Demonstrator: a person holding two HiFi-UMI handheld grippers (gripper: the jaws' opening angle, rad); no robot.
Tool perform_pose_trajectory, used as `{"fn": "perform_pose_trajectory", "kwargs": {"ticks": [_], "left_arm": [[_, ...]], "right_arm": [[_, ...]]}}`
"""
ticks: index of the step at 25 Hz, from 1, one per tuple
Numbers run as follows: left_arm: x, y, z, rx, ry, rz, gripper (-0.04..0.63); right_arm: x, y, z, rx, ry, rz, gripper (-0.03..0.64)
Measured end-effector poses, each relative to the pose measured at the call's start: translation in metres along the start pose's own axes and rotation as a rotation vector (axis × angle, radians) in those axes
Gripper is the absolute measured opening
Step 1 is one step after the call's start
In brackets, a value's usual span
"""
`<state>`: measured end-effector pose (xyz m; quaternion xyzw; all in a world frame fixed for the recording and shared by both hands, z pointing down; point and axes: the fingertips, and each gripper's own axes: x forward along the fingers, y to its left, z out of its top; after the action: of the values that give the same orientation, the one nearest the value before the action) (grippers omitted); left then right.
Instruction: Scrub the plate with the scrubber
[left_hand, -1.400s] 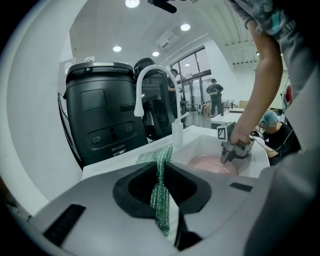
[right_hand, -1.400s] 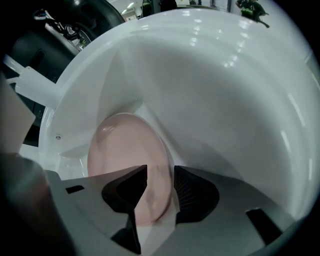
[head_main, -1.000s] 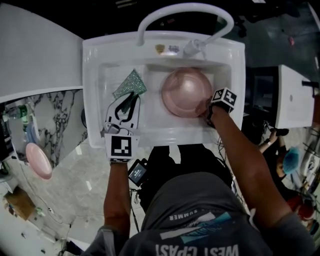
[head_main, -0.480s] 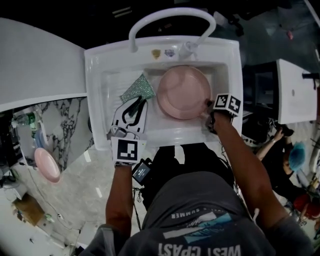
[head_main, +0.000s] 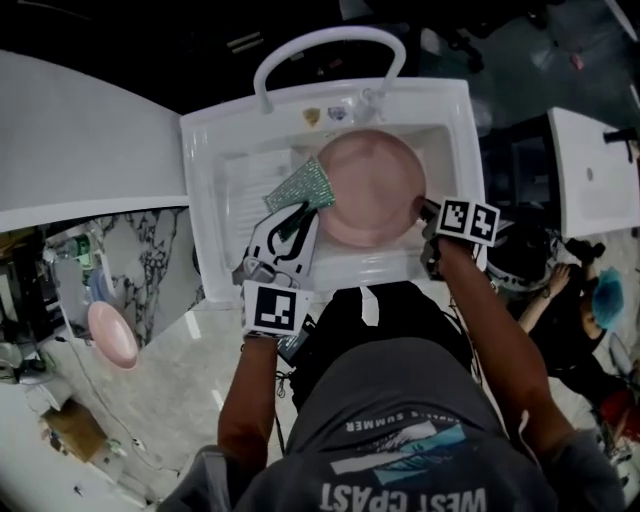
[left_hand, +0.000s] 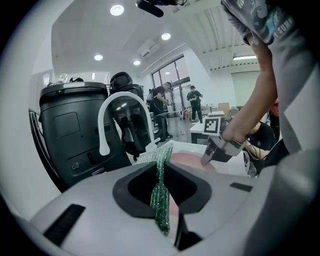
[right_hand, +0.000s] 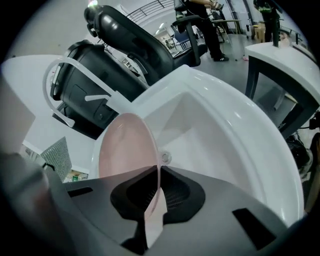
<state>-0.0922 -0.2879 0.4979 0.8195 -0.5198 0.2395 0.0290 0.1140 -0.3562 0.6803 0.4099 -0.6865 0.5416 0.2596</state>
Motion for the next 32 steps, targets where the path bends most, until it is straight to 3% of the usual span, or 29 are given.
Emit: {"fn": "perform_pose_trajectory", "kwargs": {"ticks": [10, 17, 26, 32], "left_arm": [[0.006, -0.021, 0.029, 0.104, -0.040, -0.069, 0.049], [0.031, -0.038, 0.020, 0.245, 0.066, -0.120, 0.051], [0.072, -0.106, 0.025, 0.405, 0.098, -0.289, 0.054], [0.058, -0.142, 0.018, 0.415, 0.145, -0.402, 0.054]], "right_arm": [[-0.053, 0.051, 0.001, 0.031, -0.081, 0.142, 0.039], [-0.073, 0.067, -0.004, 0.033, -0.101, 0.180, 0.040], [-0.091, 0.089, -0.005, 0.008, -0.099, 0.234, 0.041], [-0.097, 0.072, 0.001, 0.027, -0.110, 0.220, 0.041]]}}
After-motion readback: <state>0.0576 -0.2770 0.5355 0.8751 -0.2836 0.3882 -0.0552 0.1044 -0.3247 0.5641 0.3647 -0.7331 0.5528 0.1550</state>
